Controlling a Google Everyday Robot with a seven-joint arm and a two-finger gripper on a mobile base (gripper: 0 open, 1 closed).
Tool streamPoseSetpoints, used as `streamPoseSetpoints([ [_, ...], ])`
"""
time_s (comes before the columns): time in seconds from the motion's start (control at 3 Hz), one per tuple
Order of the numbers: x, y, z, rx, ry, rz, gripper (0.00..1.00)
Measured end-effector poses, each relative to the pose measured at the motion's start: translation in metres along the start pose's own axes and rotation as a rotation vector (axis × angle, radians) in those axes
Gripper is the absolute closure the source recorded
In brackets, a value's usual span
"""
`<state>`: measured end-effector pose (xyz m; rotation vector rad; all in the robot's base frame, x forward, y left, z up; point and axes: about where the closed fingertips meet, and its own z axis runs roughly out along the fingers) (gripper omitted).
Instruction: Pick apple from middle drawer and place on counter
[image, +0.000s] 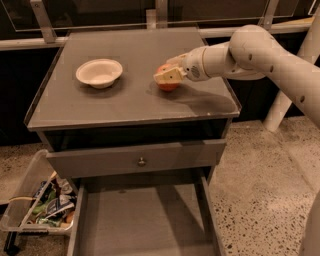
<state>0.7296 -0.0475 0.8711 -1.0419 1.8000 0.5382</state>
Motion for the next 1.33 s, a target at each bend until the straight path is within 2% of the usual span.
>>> streamPoseSetpoints([
  [0.67,0.0,0.0,0.0001,0.0,0.0,0.0,0.15],
  [1.0,0.0,0.0001,0.0001,0.0,0.0,0.0,0.0],
  [1.33,0.0,0.0001,0.0002,0.0,0.0,0.0,0.0],
])
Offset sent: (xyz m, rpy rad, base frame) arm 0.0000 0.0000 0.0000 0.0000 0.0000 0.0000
